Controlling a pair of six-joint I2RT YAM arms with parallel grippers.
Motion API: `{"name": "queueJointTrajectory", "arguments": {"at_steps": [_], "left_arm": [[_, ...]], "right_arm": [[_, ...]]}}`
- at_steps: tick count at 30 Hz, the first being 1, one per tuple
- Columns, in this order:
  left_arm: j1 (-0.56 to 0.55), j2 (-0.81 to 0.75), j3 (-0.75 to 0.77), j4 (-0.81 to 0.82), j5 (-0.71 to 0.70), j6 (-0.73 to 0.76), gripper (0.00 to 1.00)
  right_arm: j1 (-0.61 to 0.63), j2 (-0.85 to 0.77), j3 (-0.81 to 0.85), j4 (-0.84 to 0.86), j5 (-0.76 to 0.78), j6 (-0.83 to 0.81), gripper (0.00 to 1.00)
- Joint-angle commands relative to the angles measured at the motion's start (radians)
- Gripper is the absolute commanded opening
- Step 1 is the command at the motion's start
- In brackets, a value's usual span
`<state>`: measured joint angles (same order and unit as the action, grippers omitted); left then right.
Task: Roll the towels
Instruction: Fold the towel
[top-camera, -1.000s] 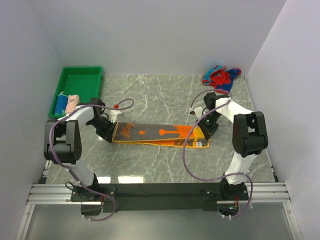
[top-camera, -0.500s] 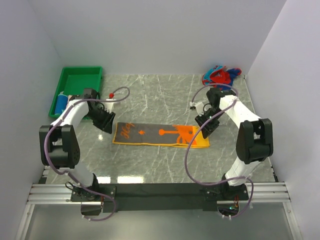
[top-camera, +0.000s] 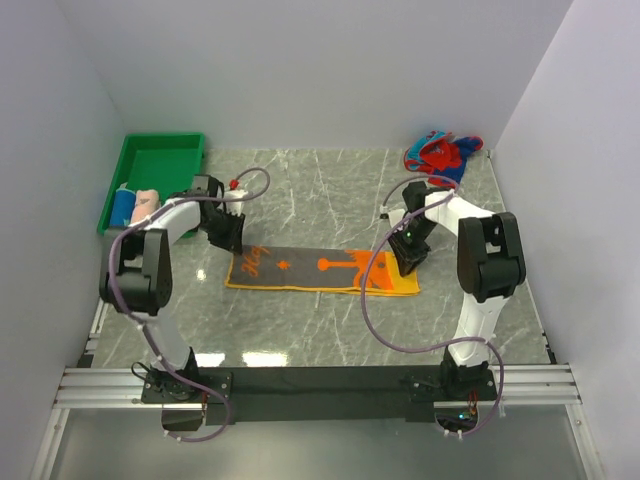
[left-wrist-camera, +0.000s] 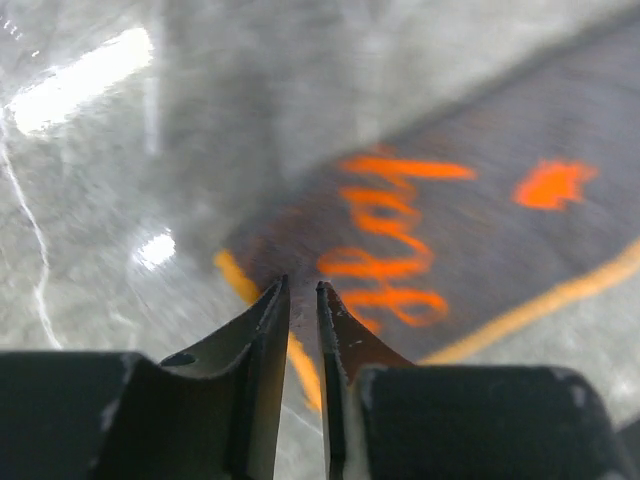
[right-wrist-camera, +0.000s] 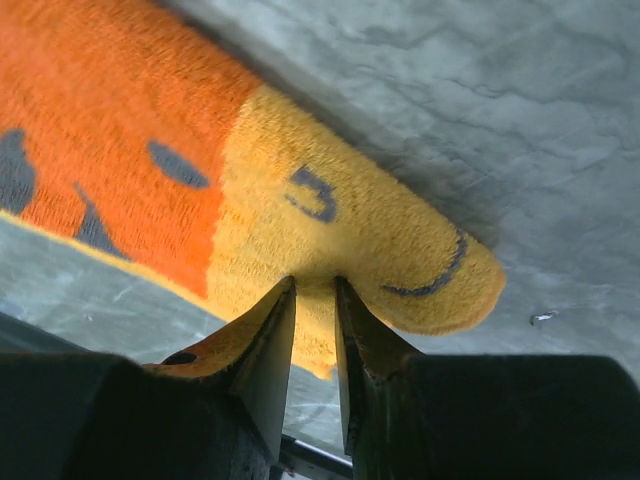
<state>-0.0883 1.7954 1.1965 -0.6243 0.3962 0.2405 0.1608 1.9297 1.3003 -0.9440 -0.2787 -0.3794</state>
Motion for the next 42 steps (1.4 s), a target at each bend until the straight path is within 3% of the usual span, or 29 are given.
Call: {"name": "queueJointTrajectory", "arguments": {"at_steps": [1, 9, 12, 16, 21, 32, 37, 39, 42], "left_arm": [[0.004, 0.07, 0.058, 0.081, -0.091, -0.064, 0.22], [-0.001, 0.203, 0.213, 0.022, -0.085, -0.044, 0.25], [-0.002, 0.203, 0.247, -0.002, -0.05, -0.047, 0.28], [-0.002, 0.135, 0.209, -0.02, -0.023, -0.066, 0.37], [-0.002, 0.044, 0.134, -0.029, -0.026, -0.066, 0.39], [-0.002, -0.06, 0.002, -0.04, -0.019, -0.141, 0.45], [0.018, -0.125, -0.017, -0.015, -0.02, -0.193, 0.51], [0.022, -0.152, -0.023, -0.003, -0.023, -0.199, 0.53], [0.022, -0.163, -0.025, -0.009, -0.017, -0.188, 0.63]], "right_arm": [[-0.012, 0.018, -0.021, 0.056, 0.081, 0.066, 0.3], [-0.026, -0.005, -0.055, 0.007, 0.072, 0.051, 0.27], [-0.043, -0.049, -0.061, 0.042, 0.11, 0.077, 0.31], [-0.099, -0.037, 0.031, 0.021, 0.114, 0.132, 0.37], [-0.118, 0.076, 0.131, 0.028, 0.191, 0.132, 0.36], [-0.119, 0.281, 0.491, -0.061, 0.18, 0.166, 0.36], [-0.136, 0.175, 0.444, -0.078, 0.151, 0.163, 0.39], [-0.142, 0.094, 0.346, -0.065, 0.124, 0.178, 0.41], [-0.142, 0.004, 0.192, -0.035, 0.067, 0.212, 0.58]]}}
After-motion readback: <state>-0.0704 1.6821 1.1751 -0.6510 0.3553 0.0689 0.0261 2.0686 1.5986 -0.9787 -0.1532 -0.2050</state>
